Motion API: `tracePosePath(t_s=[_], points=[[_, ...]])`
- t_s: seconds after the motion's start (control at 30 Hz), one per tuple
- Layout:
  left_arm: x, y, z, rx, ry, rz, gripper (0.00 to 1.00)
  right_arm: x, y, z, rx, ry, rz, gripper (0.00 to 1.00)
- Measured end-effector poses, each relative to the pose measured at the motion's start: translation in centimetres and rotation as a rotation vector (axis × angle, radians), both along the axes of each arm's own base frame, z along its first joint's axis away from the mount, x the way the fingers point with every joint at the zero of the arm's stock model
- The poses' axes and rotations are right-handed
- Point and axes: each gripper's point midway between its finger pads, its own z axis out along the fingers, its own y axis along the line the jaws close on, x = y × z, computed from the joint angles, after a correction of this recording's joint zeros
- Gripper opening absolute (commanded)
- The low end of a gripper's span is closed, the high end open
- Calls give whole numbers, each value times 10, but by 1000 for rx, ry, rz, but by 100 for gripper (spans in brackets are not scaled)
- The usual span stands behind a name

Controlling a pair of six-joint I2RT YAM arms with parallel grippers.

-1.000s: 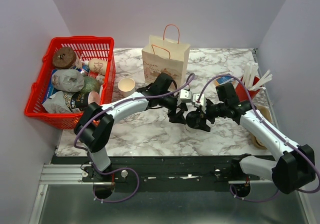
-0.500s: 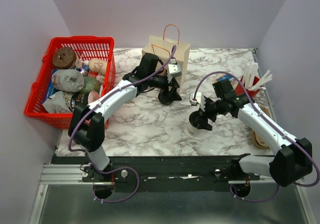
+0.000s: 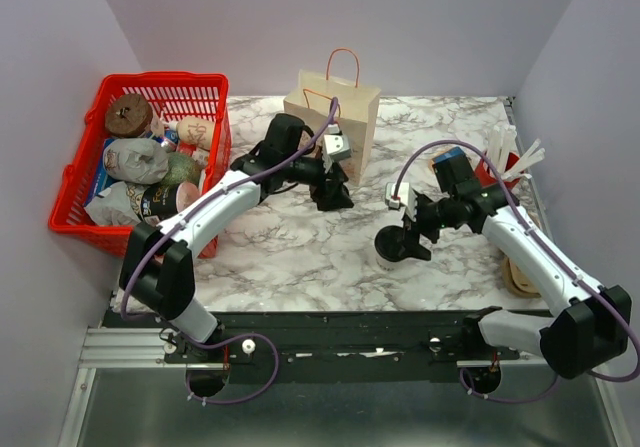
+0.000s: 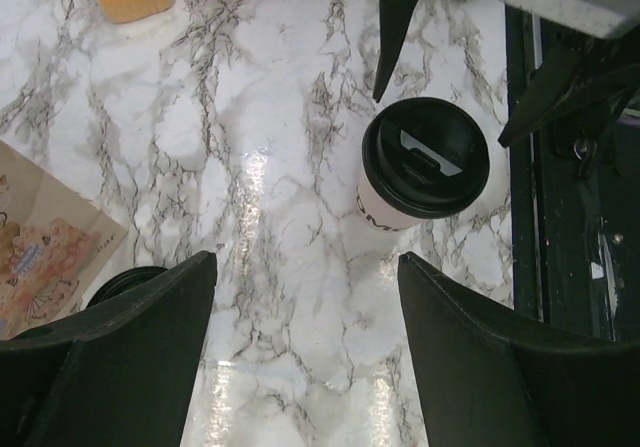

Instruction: Pack the takeout coffee

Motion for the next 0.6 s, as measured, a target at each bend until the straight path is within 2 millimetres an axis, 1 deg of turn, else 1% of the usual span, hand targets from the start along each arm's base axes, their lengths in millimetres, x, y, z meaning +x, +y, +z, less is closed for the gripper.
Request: tracePosePath(t_s=[0.1, 0.2, 0.27, 0.33, 0.43, 0.53, 0.6], points=[[-2, 6, -3, 5, 9, 12, 81, 5, -11, 2, -10, -19, -29, 100], [-6, 12, -6, 13, 20, 25, 81, 13, -30, -2, -40, -32, -67, 100], [-7, 16, -8, 18, 22, 36, 81, 14, -43, -11, -71, -32, -79, 100], [-9, 21, -10, 25, 27, 47, 81, 11, -52, -24, -109, -16, -70, 100], [-9, 27, -12, 35, 35, 64, 81, 2, -57, -44, -147, 29, -18, 100], [-7, 34, -12, 47, 38, 86, 81, 0, -57, -59, -162, 71, 34, 100], [-5, 41, -10, 54, 29, 105, 81, 0, -56, -65, -165, 100, 55, 100]])
